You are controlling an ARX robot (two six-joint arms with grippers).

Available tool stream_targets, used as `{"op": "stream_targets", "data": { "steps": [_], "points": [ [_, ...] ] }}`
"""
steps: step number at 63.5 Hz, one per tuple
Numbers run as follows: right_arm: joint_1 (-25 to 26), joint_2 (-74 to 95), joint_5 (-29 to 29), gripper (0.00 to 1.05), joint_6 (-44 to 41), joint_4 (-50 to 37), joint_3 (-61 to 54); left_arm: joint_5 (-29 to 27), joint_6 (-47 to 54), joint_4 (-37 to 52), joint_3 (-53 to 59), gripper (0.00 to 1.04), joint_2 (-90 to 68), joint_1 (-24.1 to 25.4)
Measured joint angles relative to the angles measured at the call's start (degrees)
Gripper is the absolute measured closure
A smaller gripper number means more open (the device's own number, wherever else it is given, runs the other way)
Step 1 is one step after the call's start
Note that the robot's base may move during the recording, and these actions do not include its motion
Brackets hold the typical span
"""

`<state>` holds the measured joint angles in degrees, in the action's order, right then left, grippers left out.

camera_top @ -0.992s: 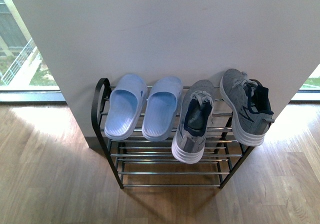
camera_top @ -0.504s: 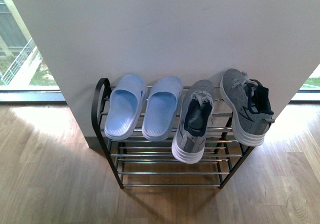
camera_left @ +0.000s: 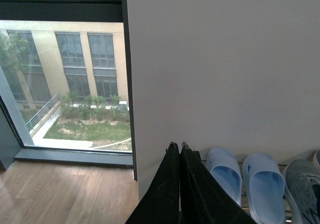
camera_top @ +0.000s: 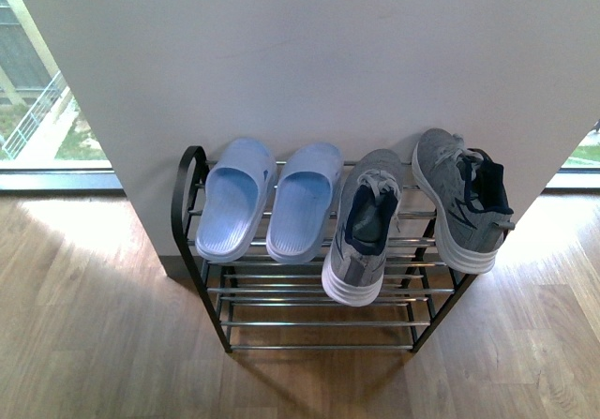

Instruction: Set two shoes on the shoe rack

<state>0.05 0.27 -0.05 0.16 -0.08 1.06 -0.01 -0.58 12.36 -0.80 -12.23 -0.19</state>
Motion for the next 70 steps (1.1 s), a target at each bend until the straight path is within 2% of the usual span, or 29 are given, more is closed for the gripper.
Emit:
{"op": "stream_targets", "data": {
  "steps": [12, 19, 35, 40, 41, 47, 58, 70],
  "points": [
    [0.0, 0.0, 0.0, 0.09, 0.0, 0.0, 0.0, 0.0, 0.0, -2.82, 0.0, 1.04, 2.71, -0.02],
    [0.0, 0.0, 0.0, 0.09, 0.0, 0.0, 0.0, 0.02, 0.0, -11.8, -0.02, 1.04, 10.27, 0.0],
    [0.0, -0.02, 0.02, 0.09, 0.0, 0.0, -0.02, 0.0, -0.02, -12.37, -0.02, 1.03, 11.3, 0.04],
    [0.0, 0.0, 0.02, 0.09, 0.0, 0.0, -0.02, 0.02, 0.0, -12.37, -0.02, 0.89, 11.3, 0.04],
    [0.0, 0.0, 0.11, 0.09, 0.0, 0.0, -0.02, -0.17, 0.0, -12.39, -0.02, 0.48, 11.32, 0.04],
    [0.0, 0.0, 0.2, 0.09, 0.0, 0.0, 0.0, -0.15, 0.0, -12.37, -0.02, 0.32, 11.32, 0.04],
    [0.0, 0.0, 0.02, 0.09, 0.0, 0.0, 0.0, -0.02, 0.15, -12.37, -0.02, 0.08, 11.32, 0.02],
    [0.0, 0.0, -0.15, 0.09, 0.0, 0.02, 0.0, 0.07, 0.15, -12.37, -0.02, 0.09, 11.32, 0.04]
  ]
}}
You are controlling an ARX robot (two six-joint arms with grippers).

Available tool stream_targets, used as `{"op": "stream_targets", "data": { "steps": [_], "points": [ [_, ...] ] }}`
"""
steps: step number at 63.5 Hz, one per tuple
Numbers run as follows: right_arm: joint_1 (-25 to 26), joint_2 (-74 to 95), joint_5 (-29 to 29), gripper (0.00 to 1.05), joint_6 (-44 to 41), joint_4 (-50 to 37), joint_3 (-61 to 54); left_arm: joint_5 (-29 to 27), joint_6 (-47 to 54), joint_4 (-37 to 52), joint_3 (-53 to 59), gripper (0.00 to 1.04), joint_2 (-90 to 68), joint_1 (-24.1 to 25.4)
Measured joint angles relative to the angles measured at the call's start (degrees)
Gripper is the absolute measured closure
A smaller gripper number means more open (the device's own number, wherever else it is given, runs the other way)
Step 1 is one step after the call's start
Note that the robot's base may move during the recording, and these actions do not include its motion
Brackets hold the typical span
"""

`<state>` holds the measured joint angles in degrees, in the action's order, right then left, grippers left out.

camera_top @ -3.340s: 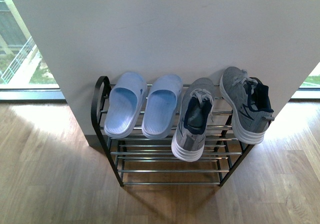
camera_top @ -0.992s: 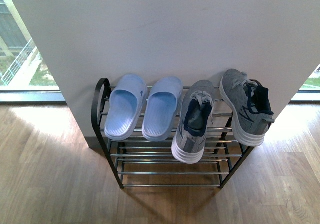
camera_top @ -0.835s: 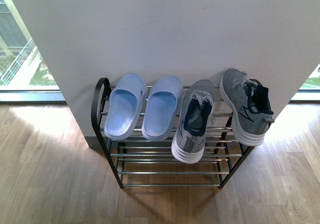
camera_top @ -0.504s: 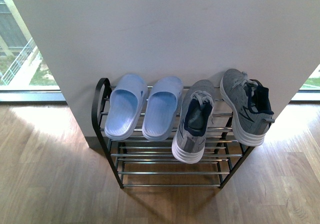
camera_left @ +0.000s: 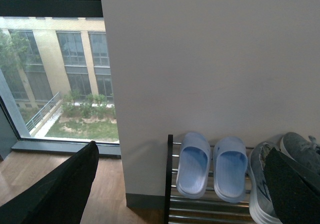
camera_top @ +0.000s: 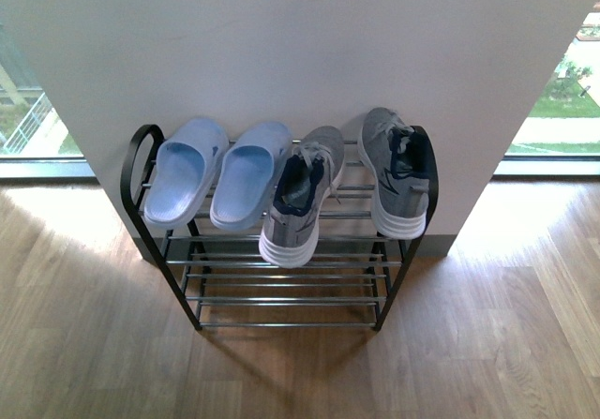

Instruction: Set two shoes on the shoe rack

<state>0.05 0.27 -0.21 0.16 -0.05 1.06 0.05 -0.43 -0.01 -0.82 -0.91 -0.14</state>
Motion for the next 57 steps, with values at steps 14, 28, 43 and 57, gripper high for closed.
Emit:
{"op": "stream_targets", "data": {
  "steps": [14, 28, 43, 57],
  "points": [
    [0.0, 0.0, 0.13, 0.09, 0.0, 0.0, 0.0, -0.04, 0.0, 0.0, 0.0, 0.09, 0.0, 0.0],
    [0.0, 0.0, 0.17, 0.09, 0.0, 0.0, -0.02, -0.04, 0.0, 0.0, 0.0, 0.09, 0.0, 0.0],
    [0.0, 0.0, 0.17, 0.09, 0.0, 0.0, 0.0, -0.04, -0.02, -0.02, 0.0, 0.09, 0.0, 0.0],
    [0.0, 0.0, 0.17, 0.09, 0.0, 0.0, 0.0, -0.04, 0.0, 0.0, 0.0, 0.09, 0.0, 0.0]
  ]
}}
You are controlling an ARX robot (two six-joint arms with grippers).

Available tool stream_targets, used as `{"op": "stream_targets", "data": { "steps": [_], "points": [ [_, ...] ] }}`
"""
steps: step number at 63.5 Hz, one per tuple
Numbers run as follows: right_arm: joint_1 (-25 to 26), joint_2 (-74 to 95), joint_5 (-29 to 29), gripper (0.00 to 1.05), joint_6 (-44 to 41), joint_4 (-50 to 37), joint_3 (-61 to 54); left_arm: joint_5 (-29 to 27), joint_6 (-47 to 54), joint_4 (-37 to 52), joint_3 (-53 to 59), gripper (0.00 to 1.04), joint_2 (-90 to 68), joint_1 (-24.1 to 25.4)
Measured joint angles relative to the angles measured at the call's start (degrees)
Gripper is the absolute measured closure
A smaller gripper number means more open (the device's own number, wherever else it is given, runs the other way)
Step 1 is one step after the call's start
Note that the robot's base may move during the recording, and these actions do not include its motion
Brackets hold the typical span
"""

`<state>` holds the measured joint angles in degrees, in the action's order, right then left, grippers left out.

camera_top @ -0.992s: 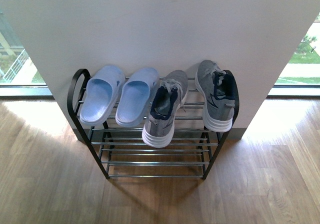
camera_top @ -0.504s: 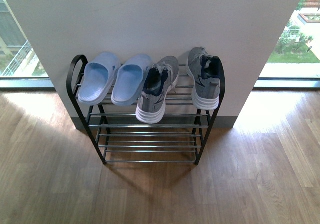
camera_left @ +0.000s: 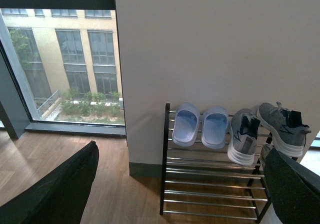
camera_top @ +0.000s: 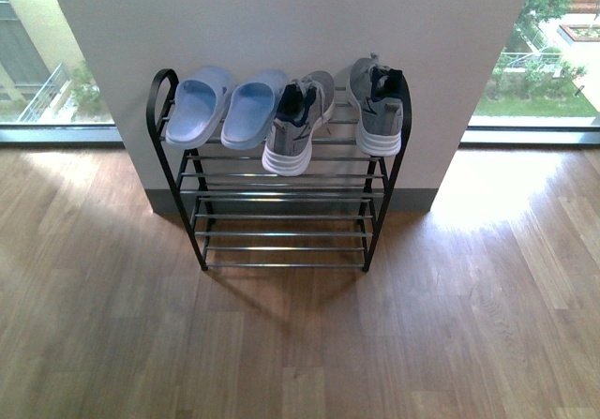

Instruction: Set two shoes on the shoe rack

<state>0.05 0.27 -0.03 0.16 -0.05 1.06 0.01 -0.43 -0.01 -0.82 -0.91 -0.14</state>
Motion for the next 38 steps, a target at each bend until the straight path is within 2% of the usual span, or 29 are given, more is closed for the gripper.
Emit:
{"op": "stream_targets", "data": {
  "steps": [38],
  "points": [
    [0.0, 0.0, 0.0, 0.09, 0.0, 0.0, 0.0, 0.0, -0.02, 0.0, 0.0, 0.09, 0.0, 0.0]
  ]
}}
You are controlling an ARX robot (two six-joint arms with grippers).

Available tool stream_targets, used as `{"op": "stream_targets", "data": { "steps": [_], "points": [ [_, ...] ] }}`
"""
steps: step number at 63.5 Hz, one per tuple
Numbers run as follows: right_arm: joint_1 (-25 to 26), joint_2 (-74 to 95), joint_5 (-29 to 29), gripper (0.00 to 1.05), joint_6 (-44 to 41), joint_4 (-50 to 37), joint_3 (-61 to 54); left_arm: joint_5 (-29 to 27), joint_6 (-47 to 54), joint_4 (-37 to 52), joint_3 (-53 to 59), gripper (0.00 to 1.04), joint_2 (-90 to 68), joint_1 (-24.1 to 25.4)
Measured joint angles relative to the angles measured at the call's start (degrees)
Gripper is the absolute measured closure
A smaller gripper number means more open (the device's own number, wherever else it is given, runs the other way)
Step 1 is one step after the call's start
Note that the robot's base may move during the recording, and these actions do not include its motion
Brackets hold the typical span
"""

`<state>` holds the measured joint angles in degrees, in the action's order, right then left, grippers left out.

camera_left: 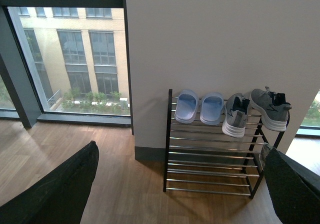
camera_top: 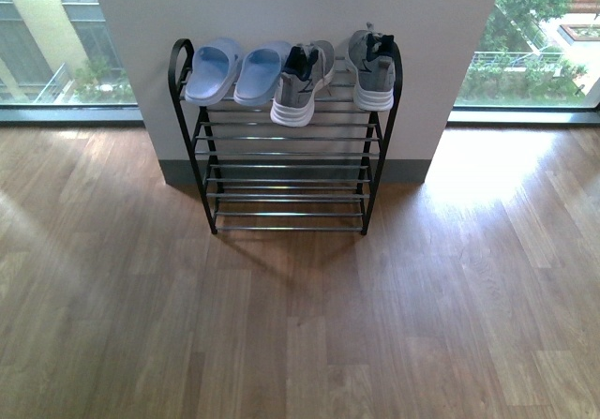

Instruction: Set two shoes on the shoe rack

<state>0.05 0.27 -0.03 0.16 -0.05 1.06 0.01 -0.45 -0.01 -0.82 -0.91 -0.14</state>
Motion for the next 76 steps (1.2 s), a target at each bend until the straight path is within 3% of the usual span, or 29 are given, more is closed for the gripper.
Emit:
{"op": "stream_targets", "data": {
  "steps": [76],
  "points": [
    [0.0, -0.02, -0.02, 0.09, 0.0, 0.0, -0.02, 0.0, 0.02, 0.0, 0.0, 0.09, 0.0, 0.0]
  ]
}}
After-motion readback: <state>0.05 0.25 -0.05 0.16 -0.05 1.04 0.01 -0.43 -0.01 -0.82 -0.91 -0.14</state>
